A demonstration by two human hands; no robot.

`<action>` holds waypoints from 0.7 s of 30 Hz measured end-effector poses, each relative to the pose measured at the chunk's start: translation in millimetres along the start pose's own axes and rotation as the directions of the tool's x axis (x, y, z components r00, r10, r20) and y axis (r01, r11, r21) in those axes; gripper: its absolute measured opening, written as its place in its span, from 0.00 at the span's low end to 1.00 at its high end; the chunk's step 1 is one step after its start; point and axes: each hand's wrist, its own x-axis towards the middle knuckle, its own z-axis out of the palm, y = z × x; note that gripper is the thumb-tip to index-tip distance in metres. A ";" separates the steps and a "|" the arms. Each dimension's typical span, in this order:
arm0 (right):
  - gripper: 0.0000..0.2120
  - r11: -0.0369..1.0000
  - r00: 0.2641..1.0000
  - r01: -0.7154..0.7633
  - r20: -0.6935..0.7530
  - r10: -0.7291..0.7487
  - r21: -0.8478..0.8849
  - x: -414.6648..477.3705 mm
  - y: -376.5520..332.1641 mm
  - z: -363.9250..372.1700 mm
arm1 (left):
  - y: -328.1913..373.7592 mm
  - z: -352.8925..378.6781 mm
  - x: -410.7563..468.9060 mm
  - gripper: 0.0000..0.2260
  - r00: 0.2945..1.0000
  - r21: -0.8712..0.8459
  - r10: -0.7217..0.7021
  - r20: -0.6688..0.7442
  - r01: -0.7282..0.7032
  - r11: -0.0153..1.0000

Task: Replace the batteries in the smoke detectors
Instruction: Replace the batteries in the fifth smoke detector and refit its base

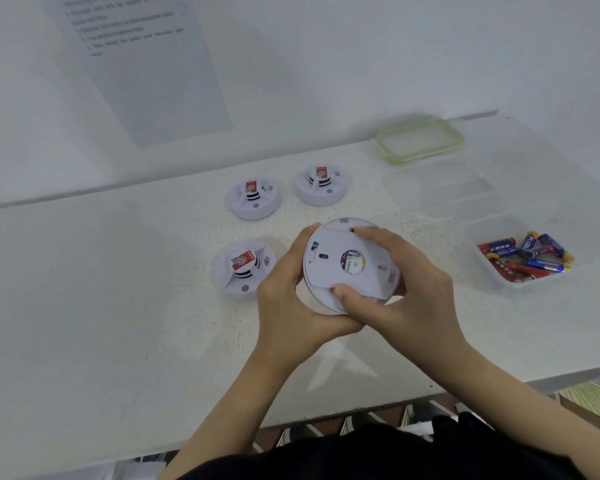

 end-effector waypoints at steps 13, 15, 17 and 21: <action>0.28 0.957 0.931 -0.291 0.229 0.285 -0.004 7.0 -4.9 3.1 | -9.4 -3.1 7.4 0.42 0.986 0.321 0.124 0.113 -0.154 0.934; 0.30 0.907 0.895 -0.403 0.258 0.365 0.117 8.5 -5.0 2.6 | -7.6 -3.2 7.8 0.46 0.981 0.299 0.106 0.166 -0.152 0.942; 0.31 0.828 0.856 -0.497 0.306 0.417 0.259 10.9 -0.8 -1.4 | -6.6 -4.3 8.3 0.49 0.982 0.242 0.046 0.183 -0.091 0.966; 0.33 0.578 0.801 -0.596 0.469 0.373 0.557 13.6 6.6 -10.9 | -13.5 -8.3 7.5 0.49 0.982 0.129 -0.063 0.181 0.040 0.991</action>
